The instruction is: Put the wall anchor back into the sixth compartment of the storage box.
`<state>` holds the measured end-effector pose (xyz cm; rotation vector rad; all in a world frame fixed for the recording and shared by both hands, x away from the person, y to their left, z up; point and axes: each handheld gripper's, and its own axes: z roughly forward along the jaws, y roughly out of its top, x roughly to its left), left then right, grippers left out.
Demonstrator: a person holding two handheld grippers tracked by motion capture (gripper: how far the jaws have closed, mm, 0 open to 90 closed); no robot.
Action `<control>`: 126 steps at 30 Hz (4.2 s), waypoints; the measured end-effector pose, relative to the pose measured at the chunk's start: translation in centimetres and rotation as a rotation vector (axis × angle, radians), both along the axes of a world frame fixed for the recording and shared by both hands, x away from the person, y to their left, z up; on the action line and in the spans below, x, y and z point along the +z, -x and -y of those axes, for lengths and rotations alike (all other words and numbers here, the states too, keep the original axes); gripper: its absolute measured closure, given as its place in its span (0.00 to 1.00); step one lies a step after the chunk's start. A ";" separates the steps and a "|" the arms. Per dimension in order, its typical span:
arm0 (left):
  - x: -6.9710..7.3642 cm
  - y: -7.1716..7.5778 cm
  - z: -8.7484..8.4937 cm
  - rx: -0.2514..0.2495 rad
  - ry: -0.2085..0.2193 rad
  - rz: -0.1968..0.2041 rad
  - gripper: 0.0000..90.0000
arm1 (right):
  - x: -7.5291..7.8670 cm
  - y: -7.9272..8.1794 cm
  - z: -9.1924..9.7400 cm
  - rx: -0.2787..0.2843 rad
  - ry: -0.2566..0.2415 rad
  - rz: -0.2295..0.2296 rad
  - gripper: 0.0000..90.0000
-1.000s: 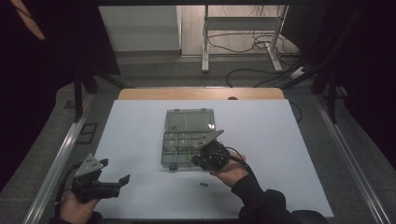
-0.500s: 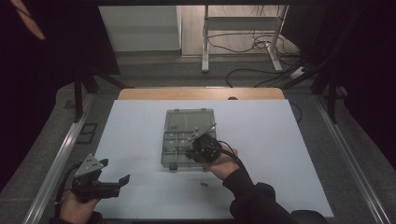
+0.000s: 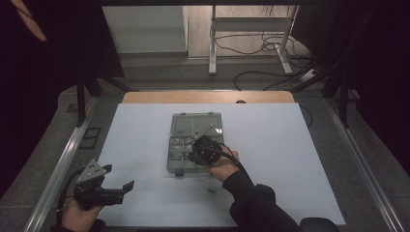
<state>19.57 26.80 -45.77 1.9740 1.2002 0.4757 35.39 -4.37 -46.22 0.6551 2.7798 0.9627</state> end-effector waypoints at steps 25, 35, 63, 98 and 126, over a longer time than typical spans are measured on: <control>0.0 0.0 0.0 0.000 0.003 0.002 0.05 | 0.7 1.0 1.3 0.029 -0.058 -0.037 0.49; 0.0 0.1 0.0 0.000 0.005 0.002 0.05 | 1.6 2.4 2.3 0.070 -0.079 -0.018 0.24; 0.0 0.0 -0.1 0.001 0.012 0.001 0.05 | 1.3 5.2 5.4 0.015 0.015 -0.003 0.00; 0.0 0.0 -0.1 0.002 0.015 0.001 0.05 | -1.9 6.3 5.5 0.075 0.162 -0.045 0.60; 0.0 0.0 -0.2 -0.002 0.017 0.004 0.05 | -2.7 6.0 4.7 0.130 0.204 -0.063 0.92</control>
